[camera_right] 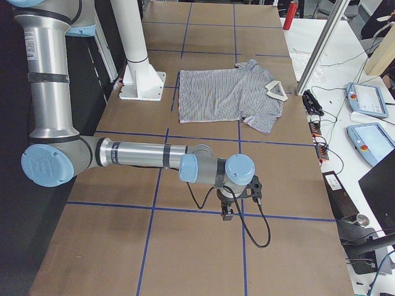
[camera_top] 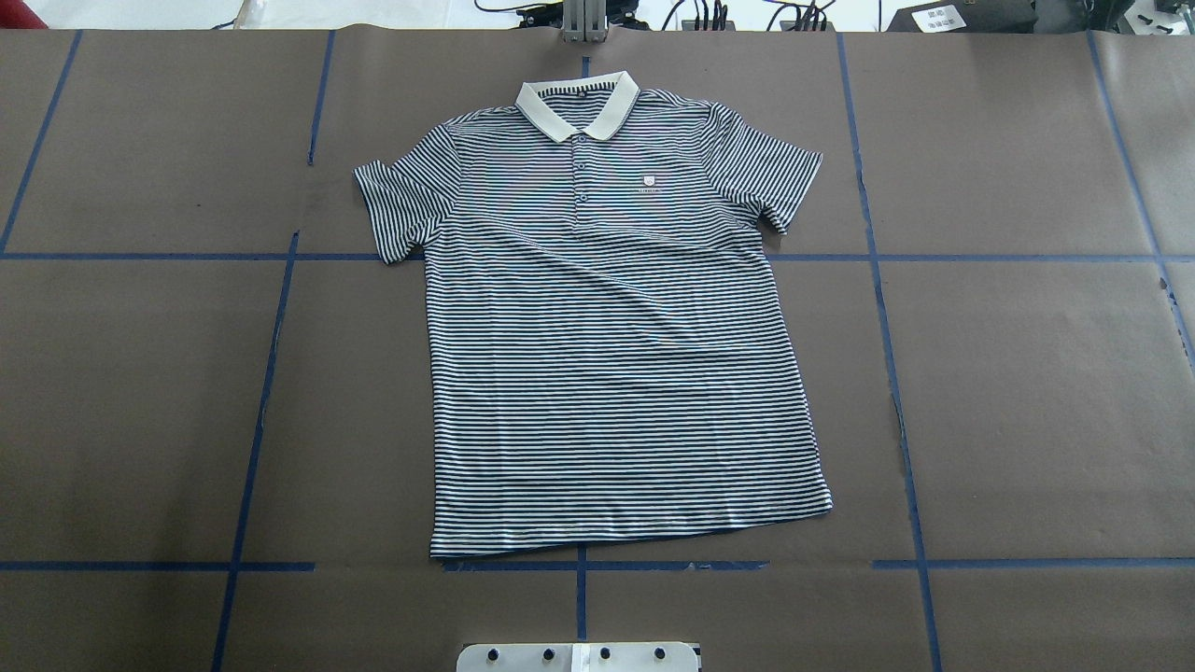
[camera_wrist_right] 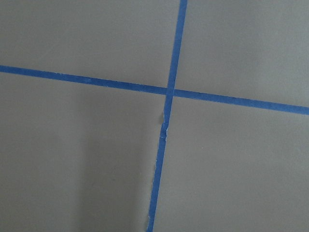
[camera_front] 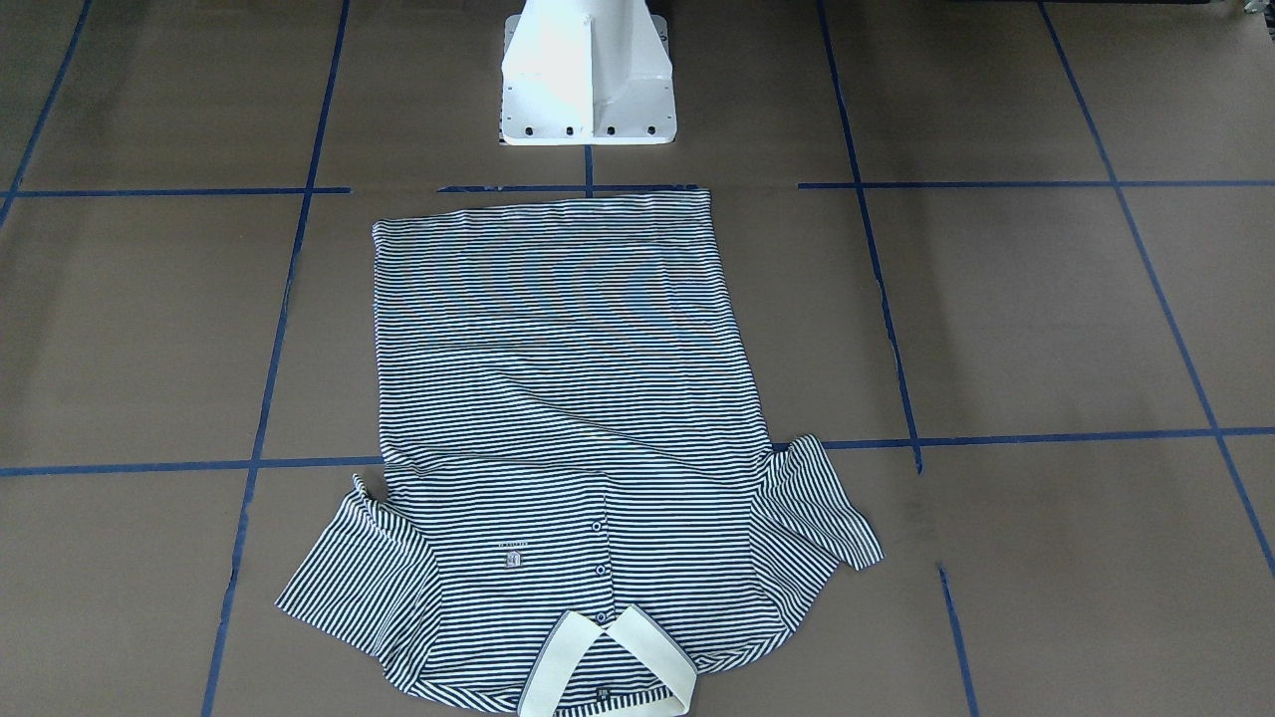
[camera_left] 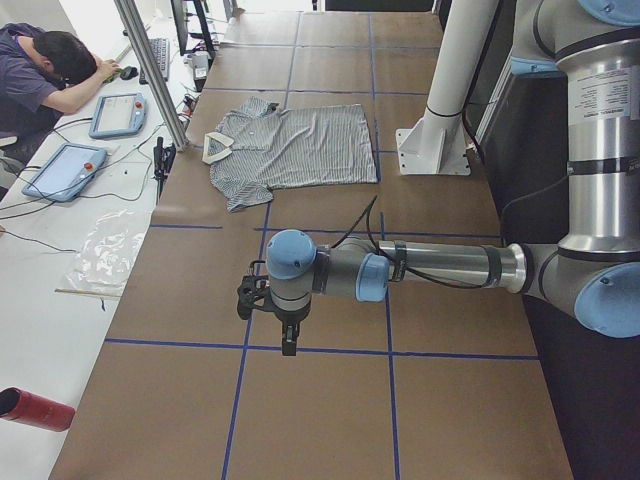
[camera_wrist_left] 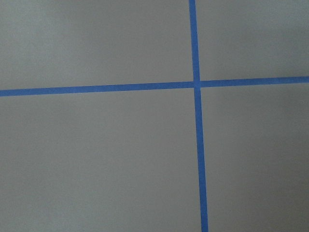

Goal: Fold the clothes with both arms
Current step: 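Move the right gripper toward the sleeve nearest it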

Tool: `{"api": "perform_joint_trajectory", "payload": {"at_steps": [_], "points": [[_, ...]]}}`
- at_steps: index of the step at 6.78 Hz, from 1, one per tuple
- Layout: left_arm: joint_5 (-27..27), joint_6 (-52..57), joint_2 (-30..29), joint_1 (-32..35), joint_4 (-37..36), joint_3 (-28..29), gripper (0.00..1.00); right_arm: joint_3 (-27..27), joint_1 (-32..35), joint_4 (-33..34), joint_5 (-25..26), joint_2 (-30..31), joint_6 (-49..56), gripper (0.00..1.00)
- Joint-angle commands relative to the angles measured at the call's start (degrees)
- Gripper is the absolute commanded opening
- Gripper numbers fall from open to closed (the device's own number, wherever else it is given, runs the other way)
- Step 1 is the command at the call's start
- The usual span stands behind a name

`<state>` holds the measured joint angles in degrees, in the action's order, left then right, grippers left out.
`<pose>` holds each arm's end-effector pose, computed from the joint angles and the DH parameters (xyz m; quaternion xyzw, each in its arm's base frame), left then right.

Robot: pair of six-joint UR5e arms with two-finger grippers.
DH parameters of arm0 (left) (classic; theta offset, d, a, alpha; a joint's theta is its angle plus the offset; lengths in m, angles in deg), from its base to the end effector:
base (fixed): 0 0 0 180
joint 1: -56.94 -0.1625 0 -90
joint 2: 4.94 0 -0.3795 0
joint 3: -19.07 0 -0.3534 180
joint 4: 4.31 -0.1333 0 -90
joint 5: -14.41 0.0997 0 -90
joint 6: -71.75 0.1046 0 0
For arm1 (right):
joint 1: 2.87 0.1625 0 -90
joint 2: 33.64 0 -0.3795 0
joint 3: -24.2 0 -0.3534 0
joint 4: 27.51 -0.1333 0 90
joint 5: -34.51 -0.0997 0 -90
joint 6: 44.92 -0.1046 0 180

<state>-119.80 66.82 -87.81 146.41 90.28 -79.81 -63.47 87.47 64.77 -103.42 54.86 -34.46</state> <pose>-0.0565 -0.4140 0.5918 0.0333 0.3777 -0.0147 0.9252 0.0584 -0.4587 0.6224 0.0135 -0.4066 -0.0696 0.9109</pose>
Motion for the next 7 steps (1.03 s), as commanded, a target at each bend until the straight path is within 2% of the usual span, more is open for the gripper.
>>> {"api": "perform_joint_trajectory", "payload": {"at_steps": [1, 2, 4, 5, 6, 7], "points": [[-0.17, 0.53, 1.64, 0.00, 0.50, -0.08, 1.00, 0.13, 0.01, -1.40, 0.29, -0.17, -1.65, 1.00], [-0.09, 0.54, 1.40, -0.09, 0.60, -0.69, 1.00, 0.04, -0.07, -1.58, 0.21, -0.87, -4.97, 1.00], [-0.08, 0.45, -5.60, -0.44, 0.69, -1.83, 1.00, 0.21, -2.34, -10.84, -0.40, -2.27, -6.32, 1.00], [-0.17, 0.36, -8.42, -1.22, 2.17, -1.58, 1.00, 3.26, -9.49, -14.55, -0.93, -5.93, -7.19, 1.00], [0.00, -0.25, -8.36, -8.19, 10.71, -0.88, 1.00, 4.34, -12.44, -20.68, -0.93, -9.10, -15.56, 1.00], [0.00, -2.69, -10.71, -9.83, 13.84, 1.04, 1.00, 6.35, -16.03, -22.74, -0.32, -15.49, -28.43, 1.00]]}}
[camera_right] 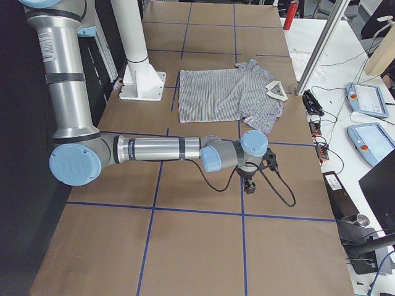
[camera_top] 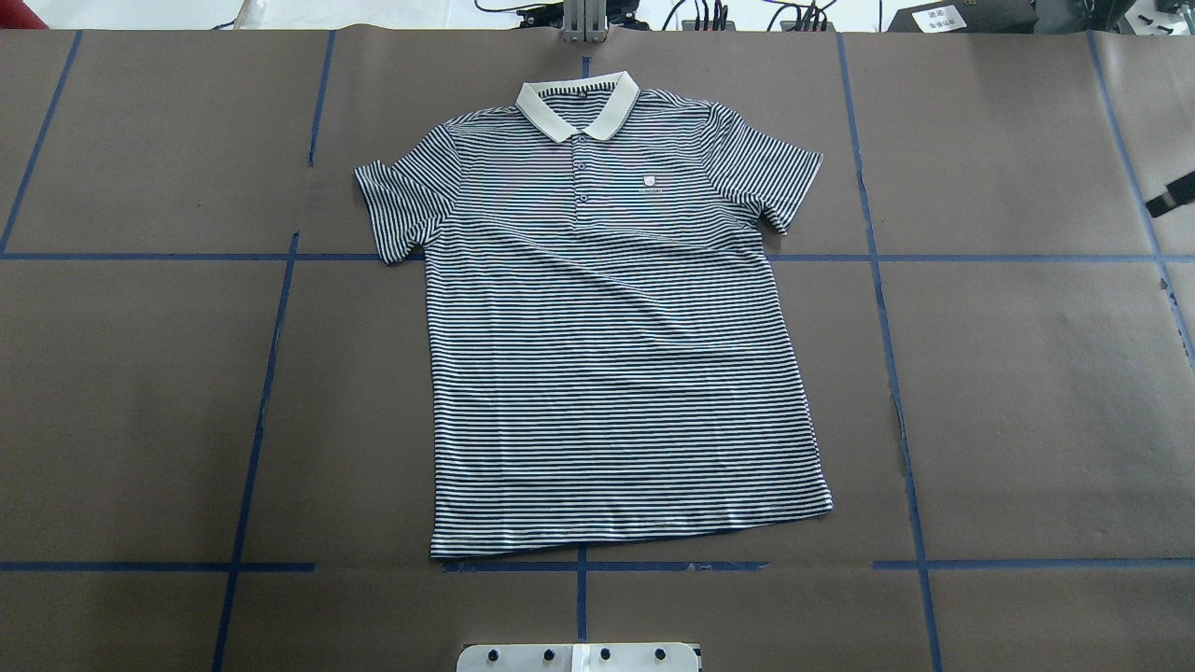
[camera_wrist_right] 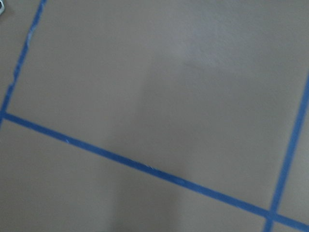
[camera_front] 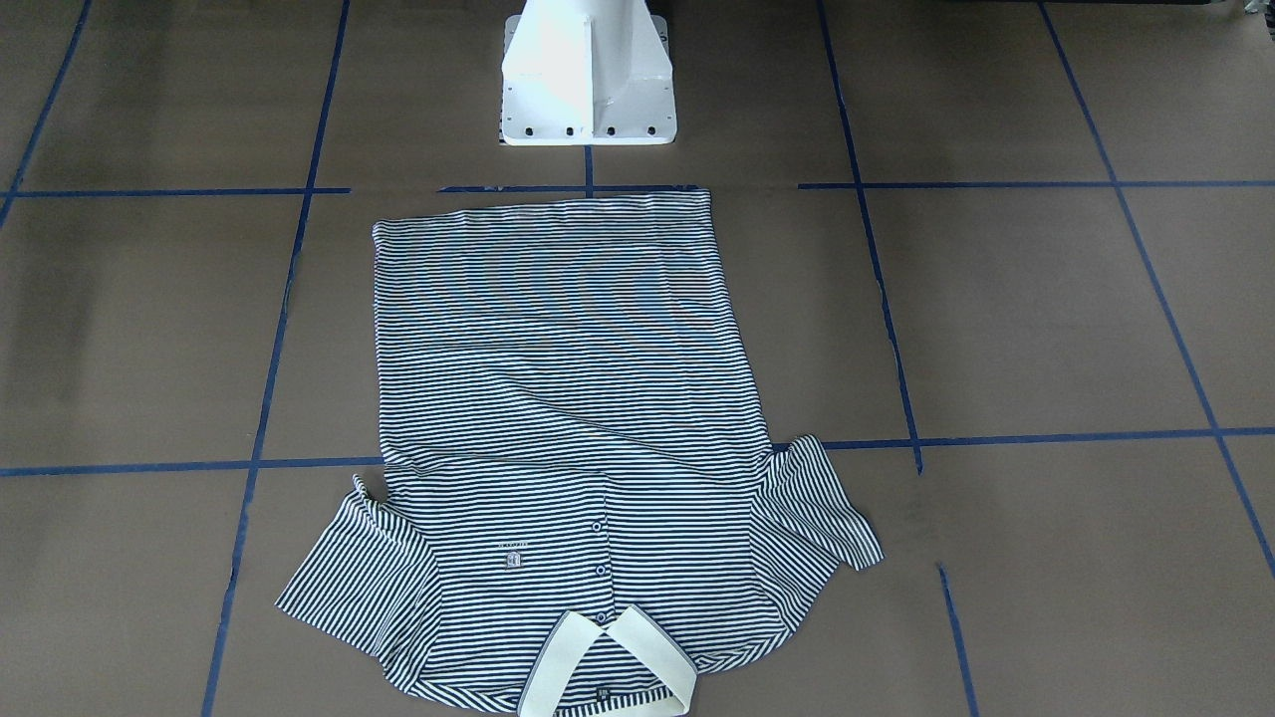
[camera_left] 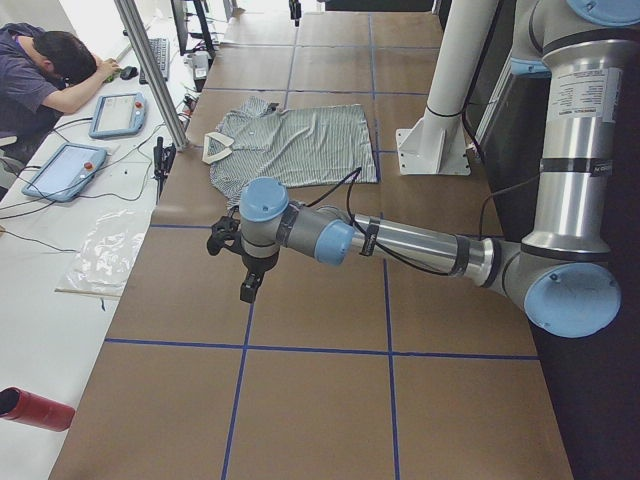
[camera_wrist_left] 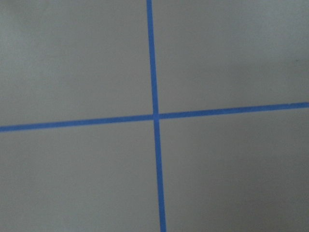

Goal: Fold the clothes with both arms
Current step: 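Move the right gripper toward the sleeve nearest it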

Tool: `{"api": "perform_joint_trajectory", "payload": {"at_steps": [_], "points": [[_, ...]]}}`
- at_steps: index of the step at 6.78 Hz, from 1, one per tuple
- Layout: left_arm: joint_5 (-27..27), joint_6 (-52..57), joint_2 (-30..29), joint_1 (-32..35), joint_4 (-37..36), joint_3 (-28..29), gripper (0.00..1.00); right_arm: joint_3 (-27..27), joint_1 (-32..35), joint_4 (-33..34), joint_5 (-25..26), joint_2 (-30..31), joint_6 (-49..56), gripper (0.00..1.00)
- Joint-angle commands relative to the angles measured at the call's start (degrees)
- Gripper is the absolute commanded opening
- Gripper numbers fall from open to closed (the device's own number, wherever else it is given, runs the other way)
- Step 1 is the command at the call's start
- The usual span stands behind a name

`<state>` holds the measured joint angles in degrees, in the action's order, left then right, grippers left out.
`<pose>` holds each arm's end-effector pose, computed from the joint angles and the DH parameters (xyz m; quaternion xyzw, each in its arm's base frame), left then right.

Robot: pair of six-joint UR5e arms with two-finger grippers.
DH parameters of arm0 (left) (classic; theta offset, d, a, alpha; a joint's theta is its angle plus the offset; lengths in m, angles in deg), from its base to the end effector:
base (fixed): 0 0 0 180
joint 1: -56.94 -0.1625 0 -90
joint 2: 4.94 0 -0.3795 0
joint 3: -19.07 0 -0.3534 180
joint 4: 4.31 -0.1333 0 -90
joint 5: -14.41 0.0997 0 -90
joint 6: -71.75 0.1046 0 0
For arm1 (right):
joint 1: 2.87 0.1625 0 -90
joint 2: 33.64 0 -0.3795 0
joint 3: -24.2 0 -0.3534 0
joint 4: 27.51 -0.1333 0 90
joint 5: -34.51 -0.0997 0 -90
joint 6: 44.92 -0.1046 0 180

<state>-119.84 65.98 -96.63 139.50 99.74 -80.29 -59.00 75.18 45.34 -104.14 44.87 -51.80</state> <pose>0.0024 -0.4839 0.4997 0.1577 0.3883 0.0950 0.9029 -0.0595 -0.5456 0.5326 0.1041 -0.4272 -0.1175 0.8904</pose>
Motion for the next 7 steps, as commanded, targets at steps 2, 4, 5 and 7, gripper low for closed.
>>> {"api": "perform_joint_trajectory", "payload": {"at_steps": [2, 4, 5, 7], "points": [[0.21, -2.05, -4.80, -3.72, 5.29, 4.17, 1.00, 10.74, -10.24, -4.21, 3.27, -19.40, -22.95, 1.00], [0.22, -5.54, -5.69, -3.90, 6.68, 4.09, 1.00, 14.78, -17.54, -9.95, 14.33, -24.09, -31.38, 0.99], [0.22, -6.26, -5.78, -3.90, 7.13, 4.00, 1.00, 22.13, -20.62, -21.58, 16.63, -26.02, -39.44, 0.98], [0.13, -6.36, -6.04, -3.90, 7.13, 4.00, 1.00, 25.35, -24.41, -23.02, 24.80, -27.17, -39.78, 0.96]]}}
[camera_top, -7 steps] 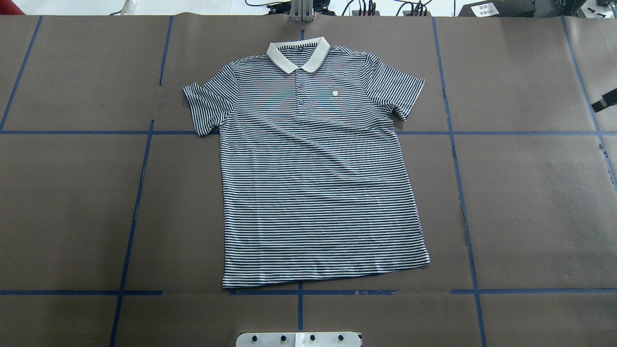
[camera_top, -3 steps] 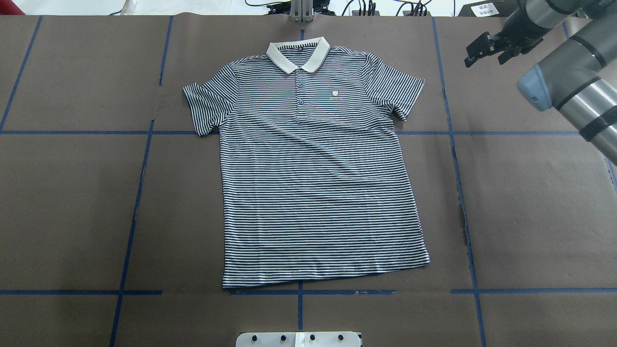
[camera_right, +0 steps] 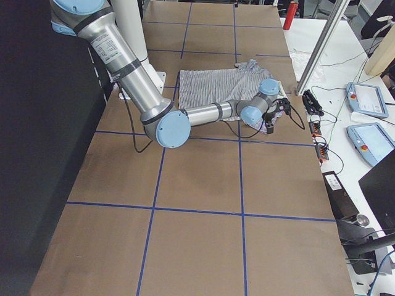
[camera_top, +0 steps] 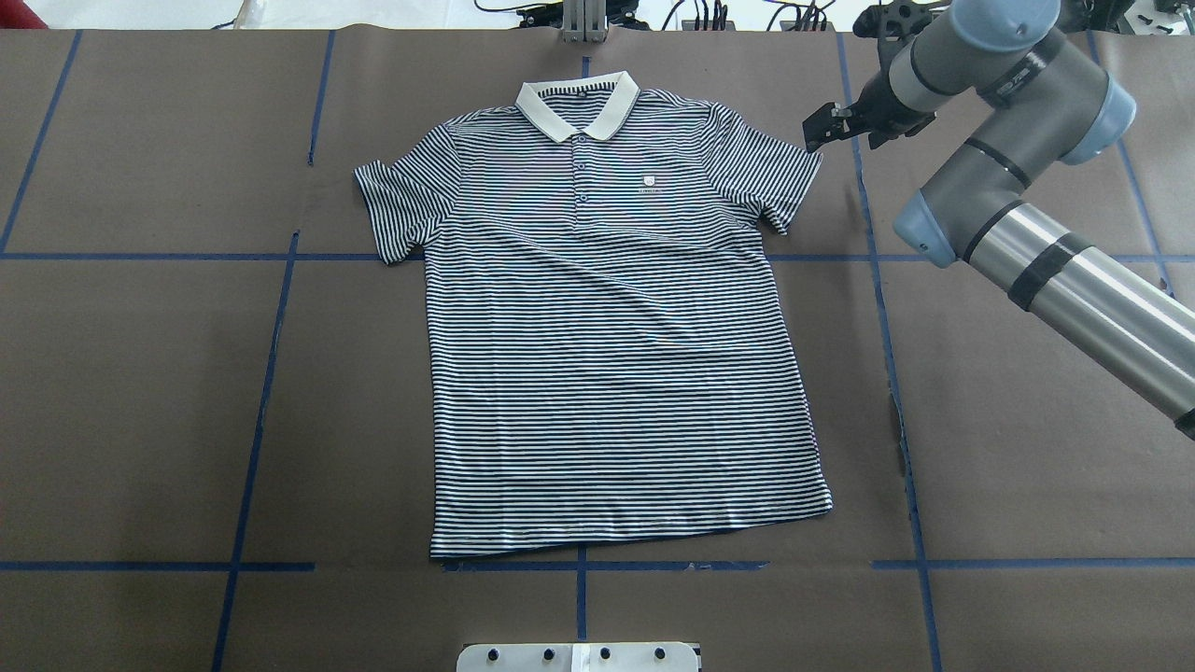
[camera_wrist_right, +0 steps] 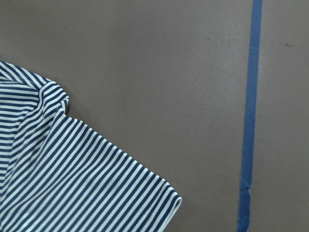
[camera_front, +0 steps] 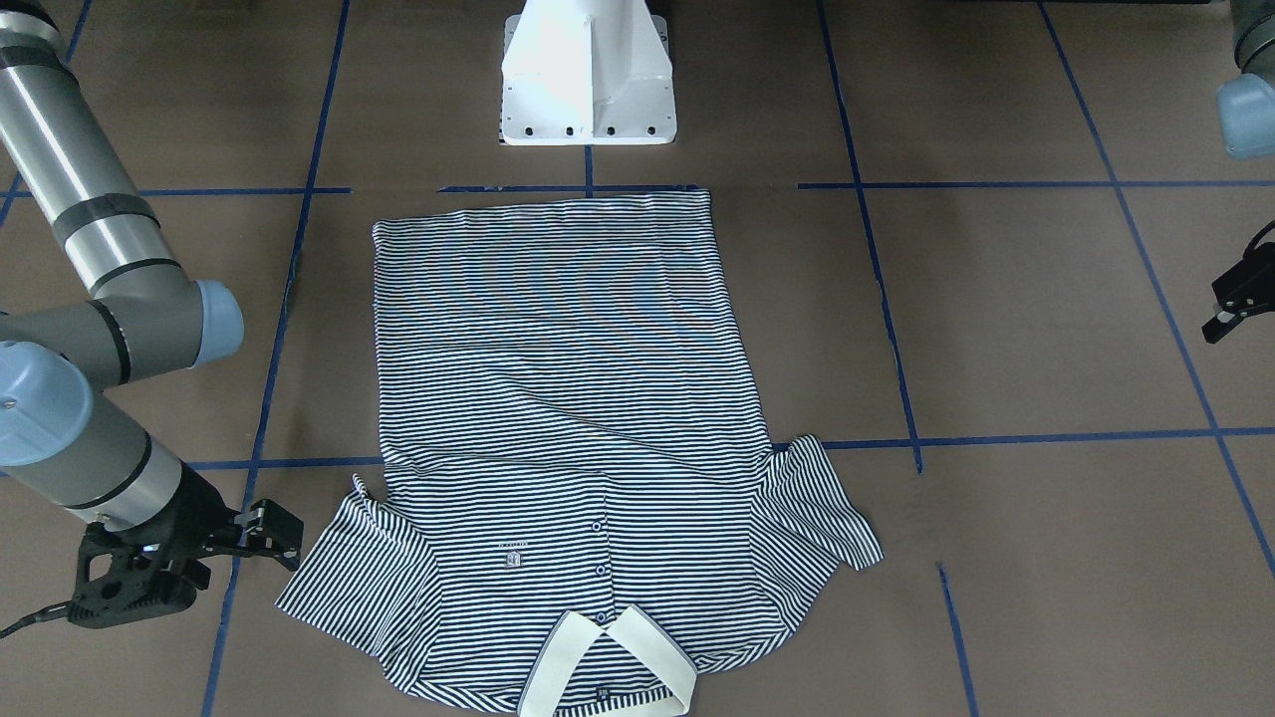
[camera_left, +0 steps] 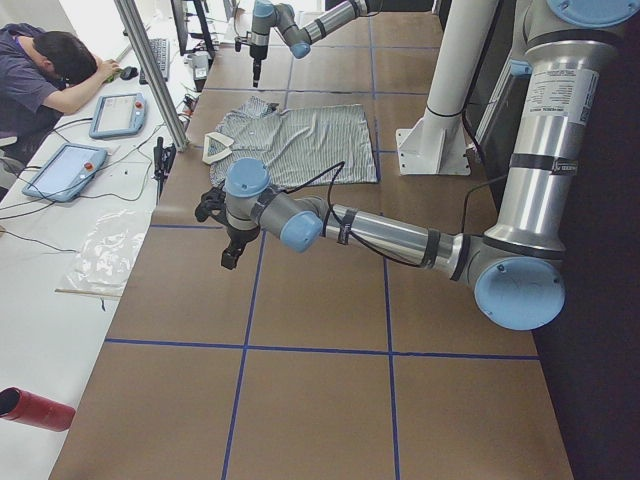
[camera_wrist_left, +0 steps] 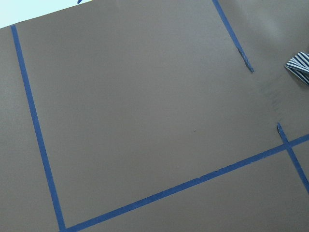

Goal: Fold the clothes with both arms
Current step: 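Move the right gripper toward the sleeve nearest it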

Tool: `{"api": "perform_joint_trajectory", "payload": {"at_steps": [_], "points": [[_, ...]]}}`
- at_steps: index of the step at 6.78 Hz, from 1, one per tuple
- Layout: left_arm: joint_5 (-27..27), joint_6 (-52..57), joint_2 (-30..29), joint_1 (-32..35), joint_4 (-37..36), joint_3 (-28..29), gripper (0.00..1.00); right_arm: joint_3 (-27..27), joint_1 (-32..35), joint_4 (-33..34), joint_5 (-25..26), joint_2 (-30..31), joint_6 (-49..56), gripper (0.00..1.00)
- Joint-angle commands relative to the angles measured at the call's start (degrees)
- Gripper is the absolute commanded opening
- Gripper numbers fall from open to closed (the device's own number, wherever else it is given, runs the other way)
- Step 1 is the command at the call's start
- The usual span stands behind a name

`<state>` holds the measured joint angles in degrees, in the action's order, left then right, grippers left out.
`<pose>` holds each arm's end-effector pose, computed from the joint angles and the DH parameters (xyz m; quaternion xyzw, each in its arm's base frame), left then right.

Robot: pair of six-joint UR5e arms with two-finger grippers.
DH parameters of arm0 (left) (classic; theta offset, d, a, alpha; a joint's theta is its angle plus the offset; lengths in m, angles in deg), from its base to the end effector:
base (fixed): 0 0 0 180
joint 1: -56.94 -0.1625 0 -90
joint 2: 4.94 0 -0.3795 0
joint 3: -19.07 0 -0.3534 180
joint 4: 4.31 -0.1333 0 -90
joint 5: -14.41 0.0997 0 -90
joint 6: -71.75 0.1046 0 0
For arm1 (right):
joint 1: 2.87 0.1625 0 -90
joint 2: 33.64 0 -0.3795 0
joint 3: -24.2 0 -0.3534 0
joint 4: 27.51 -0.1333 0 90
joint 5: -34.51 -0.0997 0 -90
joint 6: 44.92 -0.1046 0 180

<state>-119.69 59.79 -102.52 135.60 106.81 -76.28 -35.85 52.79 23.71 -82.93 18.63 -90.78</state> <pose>0.0428 -0.5209 0.4660 0.1933 0.4064 0.1051 0.8868 -0.3349 -0.6411 0.4062 0.1534 -0.4140 -0.0037 0.8973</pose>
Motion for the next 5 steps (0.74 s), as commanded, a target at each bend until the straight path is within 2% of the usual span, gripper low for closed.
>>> {"api": "perform_joint_trajectory", "payload": {"at_steps": [1, 3, 5], "points": [[-0.02, -0.17, -0.16, -0.09, 0.06, -0.01, 1.00, 3.35, -2.47, -1.39, 4.49, -1.55, -0.81, 0.94], [-0.20, -0.17, -0.25, -0.09, 0.06, -0.27, 1.00, 6.61, -3.18, -1.48, 6.52, -3.75, -0.81, 0.92], [-0.20, -0.35, -0.25, -0.09, 0.06, -0.45, 1.00, 7.05, -3.18, -1.56, 6.53, -3.58, -0.81, 0.82]]}}
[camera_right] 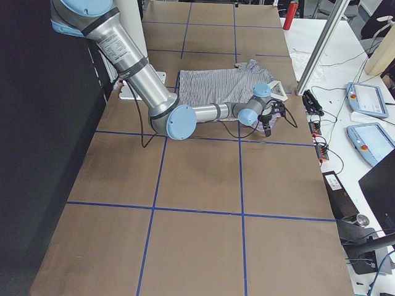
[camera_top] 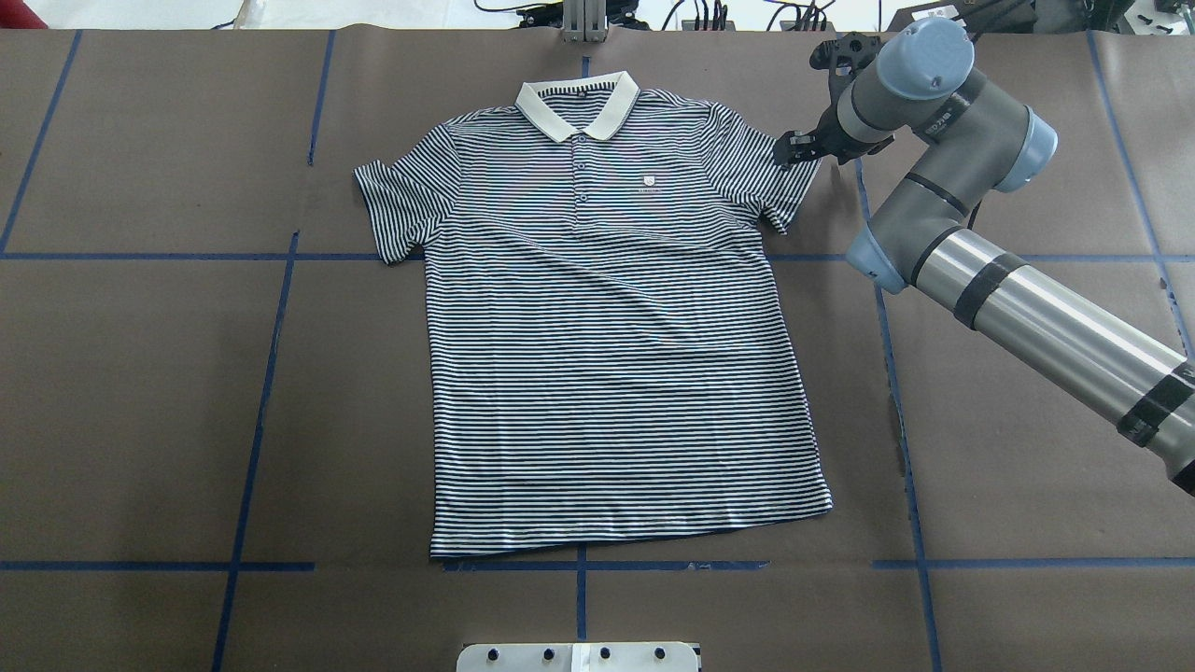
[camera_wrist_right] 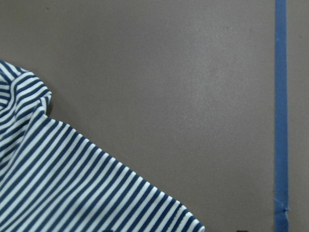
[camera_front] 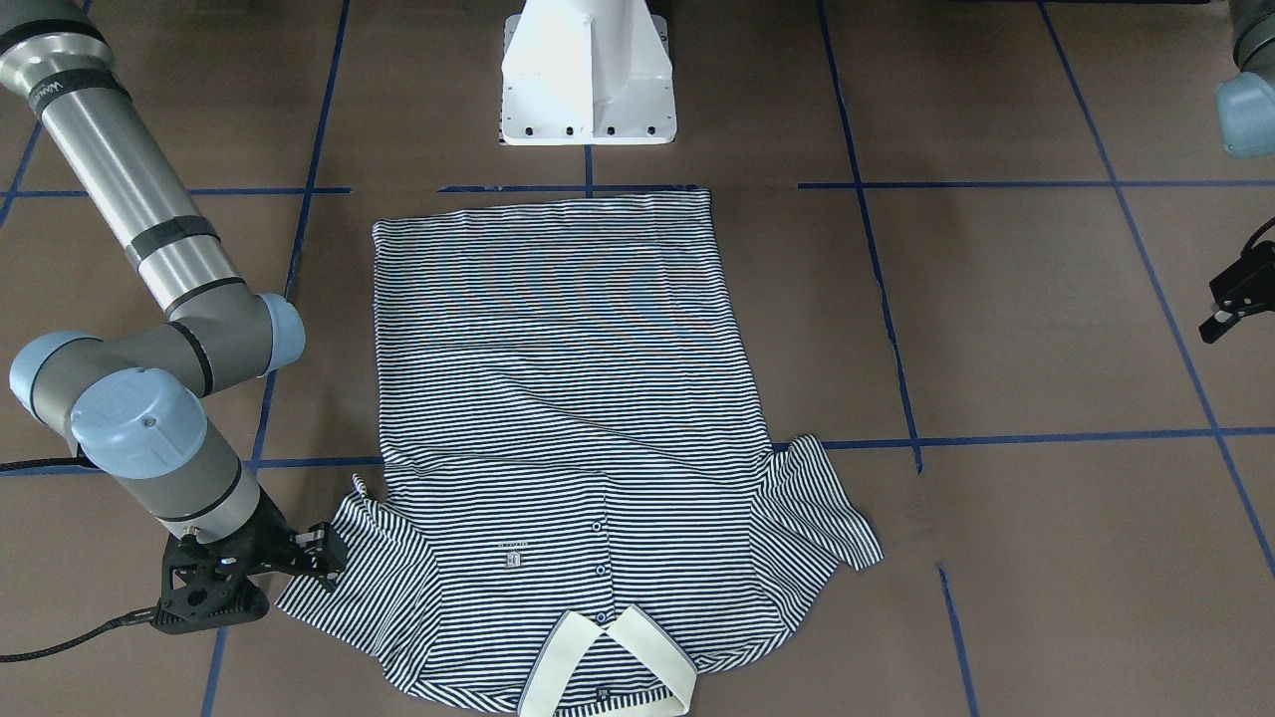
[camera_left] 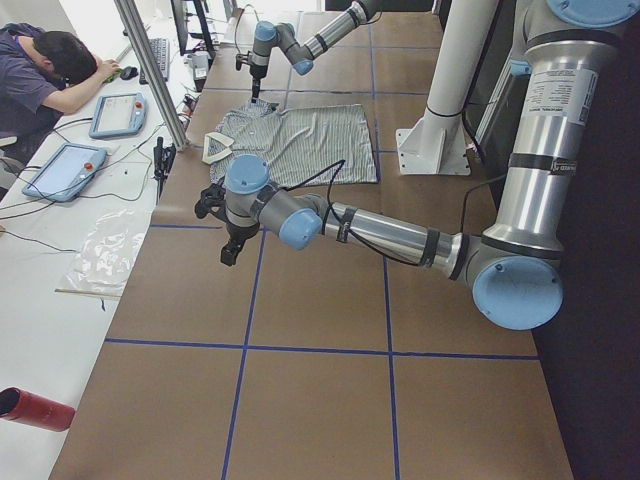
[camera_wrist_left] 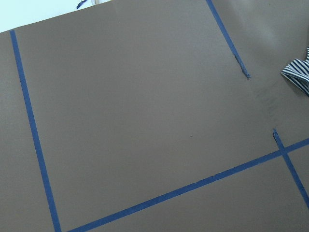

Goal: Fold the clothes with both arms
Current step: 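Grasp the sleeve with the right gripper and fold it inward over the shirt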

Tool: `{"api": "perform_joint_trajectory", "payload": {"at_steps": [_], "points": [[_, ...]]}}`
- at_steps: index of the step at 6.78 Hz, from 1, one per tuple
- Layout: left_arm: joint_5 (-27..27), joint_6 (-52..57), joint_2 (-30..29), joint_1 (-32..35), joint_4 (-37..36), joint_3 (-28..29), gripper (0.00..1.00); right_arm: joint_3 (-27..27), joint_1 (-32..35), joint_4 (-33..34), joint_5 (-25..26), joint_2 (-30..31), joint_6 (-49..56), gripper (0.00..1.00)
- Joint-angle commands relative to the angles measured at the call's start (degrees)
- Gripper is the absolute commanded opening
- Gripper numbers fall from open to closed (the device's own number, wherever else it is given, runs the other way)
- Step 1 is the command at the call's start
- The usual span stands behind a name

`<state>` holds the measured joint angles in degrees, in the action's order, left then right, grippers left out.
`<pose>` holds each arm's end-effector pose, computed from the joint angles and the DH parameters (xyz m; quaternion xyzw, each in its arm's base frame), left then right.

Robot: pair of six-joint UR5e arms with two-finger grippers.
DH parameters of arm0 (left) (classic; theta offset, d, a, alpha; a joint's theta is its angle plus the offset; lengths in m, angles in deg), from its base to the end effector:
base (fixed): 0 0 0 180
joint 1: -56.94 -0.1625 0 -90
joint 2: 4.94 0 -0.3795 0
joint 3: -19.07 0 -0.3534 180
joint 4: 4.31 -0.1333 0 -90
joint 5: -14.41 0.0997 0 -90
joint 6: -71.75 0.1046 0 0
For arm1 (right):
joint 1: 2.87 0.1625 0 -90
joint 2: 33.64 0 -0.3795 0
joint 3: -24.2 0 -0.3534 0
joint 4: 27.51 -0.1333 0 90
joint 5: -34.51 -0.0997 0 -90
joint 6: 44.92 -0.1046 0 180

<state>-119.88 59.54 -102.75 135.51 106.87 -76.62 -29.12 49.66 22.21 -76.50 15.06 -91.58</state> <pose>0.0439 -0.5214 0.4608 0.1965 0.4087 0.1063 0.8849 -0.3755 -0.6474 0.4179 0.1659 -0.3767 0.0034 0.9114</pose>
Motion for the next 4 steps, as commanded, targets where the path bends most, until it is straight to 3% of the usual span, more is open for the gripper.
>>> {"api": "perform_joint_trajectory", "payload": {"at_steps": [1, 2, 3, 4], "points": [[-0.01, -0.09, -0.10, 0.00, 0.00, -0.19, 1.00, 0.41, -0.05, -0.07, 0.10, -0.01, 0.00, 0.68], [-0.01, -0.53, -0.45, 0.00, 0.00, -0.11, 1.00, 0.41, -0.05, 0.02, 0.01, -0.10, 0.00, 0.33], [-0.01, -0.53, -0.54, 0.00, 0.00, -0.10, 1.00, 0.41, -0.05, 0.02, -0.17, -0.10, 0.26, 0.07], [-0.01, -0.62, -0.80, 0.00, -0.09, 0.07, 1.00, 0.32, -0.05, 0.02, -0.25, -0.45, 0.26, 0.00]]}}
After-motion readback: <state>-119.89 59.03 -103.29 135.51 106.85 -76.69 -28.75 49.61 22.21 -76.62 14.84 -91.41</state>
